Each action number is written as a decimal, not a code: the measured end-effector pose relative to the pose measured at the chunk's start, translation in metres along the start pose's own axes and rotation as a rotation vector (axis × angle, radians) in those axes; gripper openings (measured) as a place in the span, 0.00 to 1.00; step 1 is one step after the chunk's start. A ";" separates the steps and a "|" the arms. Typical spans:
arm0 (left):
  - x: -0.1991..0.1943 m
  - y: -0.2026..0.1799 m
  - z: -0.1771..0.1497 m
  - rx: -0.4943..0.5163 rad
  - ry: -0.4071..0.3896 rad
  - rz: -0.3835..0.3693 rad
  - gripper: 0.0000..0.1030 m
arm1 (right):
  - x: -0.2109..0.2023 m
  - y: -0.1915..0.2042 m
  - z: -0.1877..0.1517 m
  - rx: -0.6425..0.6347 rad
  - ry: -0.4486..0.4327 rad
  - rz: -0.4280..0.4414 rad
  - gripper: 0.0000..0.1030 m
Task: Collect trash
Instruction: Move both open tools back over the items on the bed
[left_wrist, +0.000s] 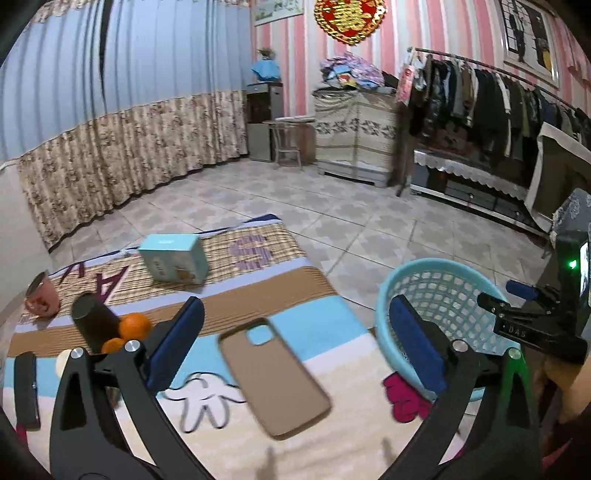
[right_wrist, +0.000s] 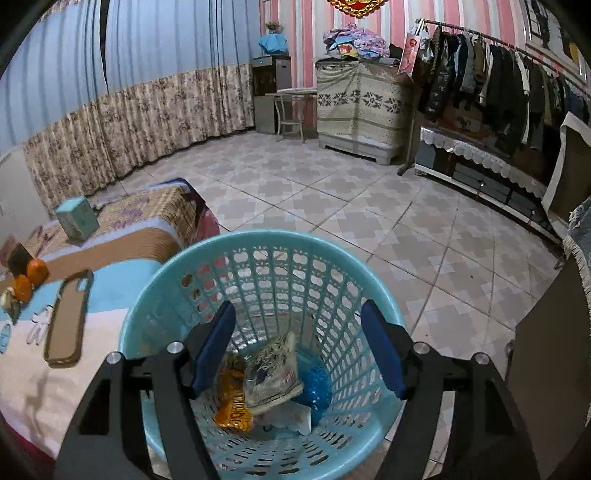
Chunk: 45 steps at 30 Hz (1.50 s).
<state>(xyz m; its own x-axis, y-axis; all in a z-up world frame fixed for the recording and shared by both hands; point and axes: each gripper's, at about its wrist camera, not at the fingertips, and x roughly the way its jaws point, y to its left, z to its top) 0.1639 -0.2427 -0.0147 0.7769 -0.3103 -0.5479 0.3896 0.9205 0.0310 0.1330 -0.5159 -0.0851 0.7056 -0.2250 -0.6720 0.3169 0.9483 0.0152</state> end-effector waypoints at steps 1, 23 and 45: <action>-0.002 0.006 -0.001 -0.004 -0.001 0.008 0.94 | 0.001 0.002 -0.001 -0.004 0.007 -0.002 0.69; -0.066 0.131 -0.017 -0.094 -0.069 0.152 0.95 | -0.068 0.103 0.017 -0.067 -0.151 0.040 0.89; -0.093 0.272 -0.065 -0.226 -0.054 0.313 0.95 | -0.083 0.237 0.006 -0.202 -0.191 0.147 0.89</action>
<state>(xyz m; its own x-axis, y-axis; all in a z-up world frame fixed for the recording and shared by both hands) 0.1655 0.0517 -0.0094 0.8679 -0.0131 -0.4965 0.0158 0.9999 0.0012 0.1535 -0.2738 -0.0214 0.8469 -0.1023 -0.5218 0.0839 0.9947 -0.0588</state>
